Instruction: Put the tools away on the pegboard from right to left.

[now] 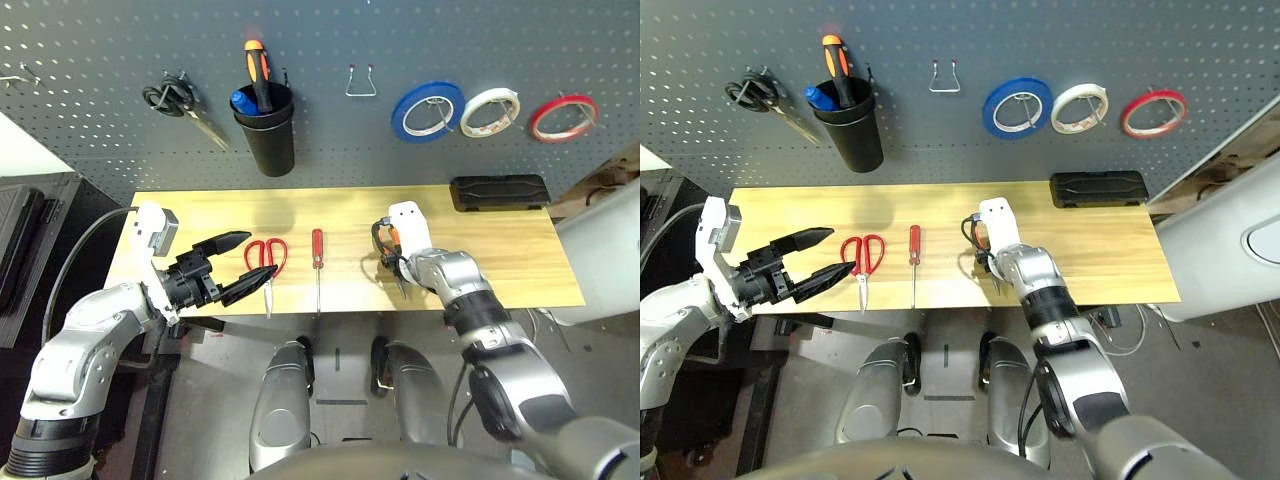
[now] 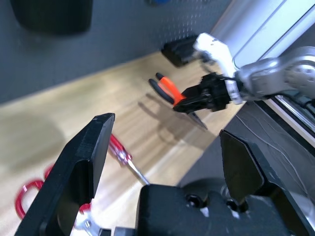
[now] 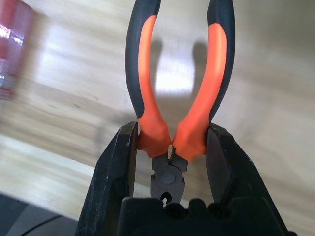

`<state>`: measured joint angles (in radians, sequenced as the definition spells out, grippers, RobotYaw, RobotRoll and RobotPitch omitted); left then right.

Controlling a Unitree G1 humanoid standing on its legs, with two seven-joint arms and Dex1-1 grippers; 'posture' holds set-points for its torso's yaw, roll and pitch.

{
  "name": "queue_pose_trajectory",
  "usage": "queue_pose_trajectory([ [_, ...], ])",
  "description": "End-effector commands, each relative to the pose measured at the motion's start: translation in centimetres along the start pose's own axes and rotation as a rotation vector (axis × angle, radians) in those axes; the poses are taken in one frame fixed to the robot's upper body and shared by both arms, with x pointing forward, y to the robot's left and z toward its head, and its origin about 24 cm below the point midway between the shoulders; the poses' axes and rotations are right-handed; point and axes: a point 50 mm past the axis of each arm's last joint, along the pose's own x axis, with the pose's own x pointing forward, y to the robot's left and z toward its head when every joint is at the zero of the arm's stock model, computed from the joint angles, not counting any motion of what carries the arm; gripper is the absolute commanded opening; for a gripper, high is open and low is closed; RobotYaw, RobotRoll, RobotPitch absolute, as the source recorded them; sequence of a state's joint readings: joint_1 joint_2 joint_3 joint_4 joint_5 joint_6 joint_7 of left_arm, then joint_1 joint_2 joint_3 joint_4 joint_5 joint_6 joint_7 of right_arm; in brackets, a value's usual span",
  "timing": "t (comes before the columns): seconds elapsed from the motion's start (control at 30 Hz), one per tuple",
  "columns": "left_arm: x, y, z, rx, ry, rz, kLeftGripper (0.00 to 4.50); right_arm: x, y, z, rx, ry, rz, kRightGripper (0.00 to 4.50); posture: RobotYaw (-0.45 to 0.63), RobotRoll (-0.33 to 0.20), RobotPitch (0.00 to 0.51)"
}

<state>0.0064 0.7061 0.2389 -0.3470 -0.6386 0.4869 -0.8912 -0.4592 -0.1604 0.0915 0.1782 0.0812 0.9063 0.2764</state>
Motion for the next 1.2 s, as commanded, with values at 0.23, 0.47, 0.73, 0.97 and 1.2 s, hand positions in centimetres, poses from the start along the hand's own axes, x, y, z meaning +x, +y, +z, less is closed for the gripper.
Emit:
queue_pose_trajectory([
  [0.23, -0.5, 1.3, 3.9, 0.064, -0.112, 0.043, 4.5, -5.3, -0.8, 5.2, -0.181, -0.304, 0.217, 2.1, 0.07, 0.0, 0.086],
  [0.47, -1.4, 2.8, 6.4, 0.119, -0.16, 0.085, 4.5, -7.5, -0.4, 8.3, -0.257, -0.398, 0.359, 2.1, 0.07, 0.0, 0.069],
  [0.73, -2.8, 3.2, 8.4, 0.133, -0.132, 0.087, 4.5, -8.8, 0.6, 11.2, -0.256, -0.604, 0.406, 2.1, 0.06, 0.0, 0.059],
  [0.97, -3.2, 3.7, 9.7, 0.135, -0.129, 0.08, 4.5, -9.8, 1.5, 14.2, -0.286, -0.849, 0.367, 2.1, 0.06, 0.0, 0.061],
  [1.2, -3.0, 3.9, 8.9, 0.114, -0.112, 0.084, 4.5, -8.6, 1.8, 17.3, -0.422, -1.056, 0.189, 2.1, 0.07, 0.0, 0.065],
])
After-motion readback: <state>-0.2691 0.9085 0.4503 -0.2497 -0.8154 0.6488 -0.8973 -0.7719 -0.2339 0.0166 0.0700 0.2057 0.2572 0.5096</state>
